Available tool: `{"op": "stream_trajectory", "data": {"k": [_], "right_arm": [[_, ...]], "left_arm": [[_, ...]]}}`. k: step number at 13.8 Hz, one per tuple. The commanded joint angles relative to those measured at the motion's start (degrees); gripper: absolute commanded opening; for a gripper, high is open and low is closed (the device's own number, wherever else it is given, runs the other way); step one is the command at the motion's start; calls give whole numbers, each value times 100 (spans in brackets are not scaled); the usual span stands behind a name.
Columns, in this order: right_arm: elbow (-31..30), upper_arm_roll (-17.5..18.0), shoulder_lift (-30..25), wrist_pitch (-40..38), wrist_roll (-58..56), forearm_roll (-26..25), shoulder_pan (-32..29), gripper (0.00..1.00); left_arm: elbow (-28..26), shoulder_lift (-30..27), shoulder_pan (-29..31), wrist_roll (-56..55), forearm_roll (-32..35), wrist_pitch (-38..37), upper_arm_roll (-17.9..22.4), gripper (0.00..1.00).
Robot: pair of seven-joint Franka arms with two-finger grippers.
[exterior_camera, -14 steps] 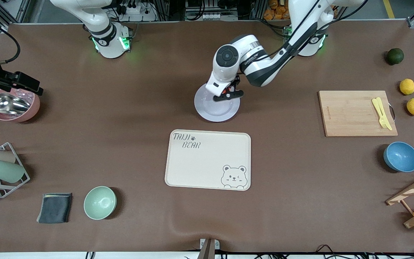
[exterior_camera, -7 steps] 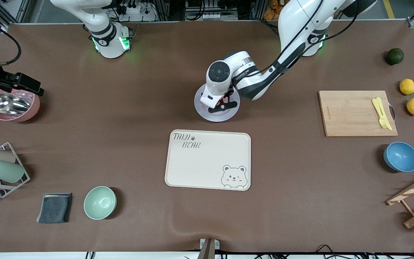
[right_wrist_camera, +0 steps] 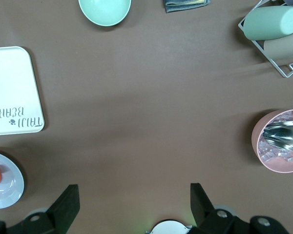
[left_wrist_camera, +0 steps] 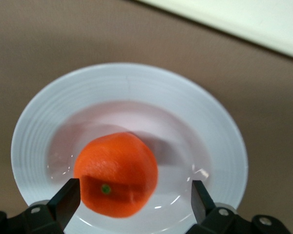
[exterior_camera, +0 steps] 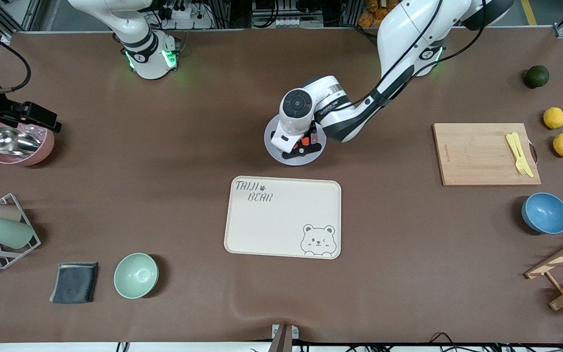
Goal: Place orange and plate with both arms
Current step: 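Lower the tangerine onto the plate and open the left gripper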
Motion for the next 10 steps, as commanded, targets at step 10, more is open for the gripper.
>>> {"op": "stream_trajectory", "data": {"k": [10], "right_arm": [[-855, 29, 213, 182, -60, 1486, -302, 100]], "left_arm": [[1135, -1896, 1697, 1317, 72, -1424, -27, 100]]}}
